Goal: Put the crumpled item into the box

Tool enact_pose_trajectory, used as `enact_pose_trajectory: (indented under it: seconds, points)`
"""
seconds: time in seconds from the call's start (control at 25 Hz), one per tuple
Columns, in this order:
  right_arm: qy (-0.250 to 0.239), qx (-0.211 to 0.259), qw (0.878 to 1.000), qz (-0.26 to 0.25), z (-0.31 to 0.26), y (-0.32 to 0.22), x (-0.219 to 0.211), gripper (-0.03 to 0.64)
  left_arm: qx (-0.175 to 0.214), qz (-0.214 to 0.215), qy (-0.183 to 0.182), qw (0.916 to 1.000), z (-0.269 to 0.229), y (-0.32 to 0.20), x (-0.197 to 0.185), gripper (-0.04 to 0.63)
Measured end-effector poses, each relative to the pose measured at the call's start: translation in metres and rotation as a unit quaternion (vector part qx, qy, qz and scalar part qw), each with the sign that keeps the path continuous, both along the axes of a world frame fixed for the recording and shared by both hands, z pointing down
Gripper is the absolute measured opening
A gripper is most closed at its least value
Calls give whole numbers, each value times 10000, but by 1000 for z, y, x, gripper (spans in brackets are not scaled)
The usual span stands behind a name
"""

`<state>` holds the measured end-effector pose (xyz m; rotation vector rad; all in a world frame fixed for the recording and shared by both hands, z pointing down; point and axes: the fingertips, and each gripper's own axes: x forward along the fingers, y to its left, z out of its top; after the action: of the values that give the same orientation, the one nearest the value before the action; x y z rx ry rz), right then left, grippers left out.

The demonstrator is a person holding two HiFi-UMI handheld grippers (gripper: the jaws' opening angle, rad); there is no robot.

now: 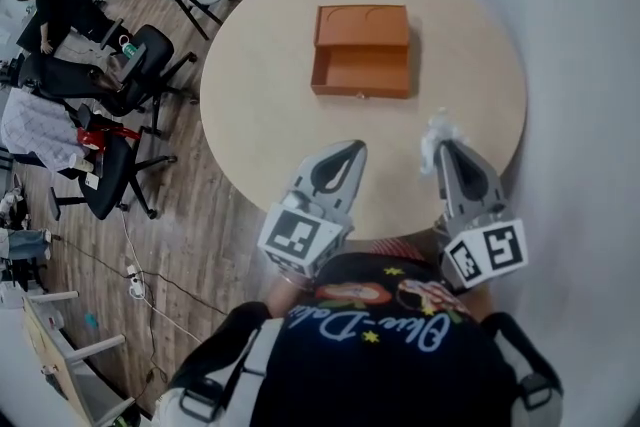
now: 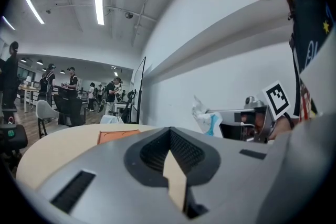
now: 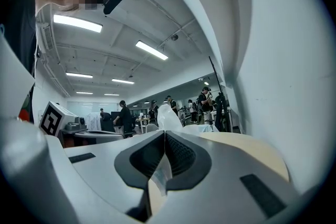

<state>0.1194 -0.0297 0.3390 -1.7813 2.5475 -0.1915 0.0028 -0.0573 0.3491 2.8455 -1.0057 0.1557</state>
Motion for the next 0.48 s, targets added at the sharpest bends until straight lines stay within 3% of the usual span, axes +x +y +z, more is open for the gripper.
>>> enact_pose_trajectory:
  seconds: [0.48]
  points:
    - [-67,37,9998,-167,-9,-41,38,2,-10,-332,-155,9993,-3,-31,23,-8]
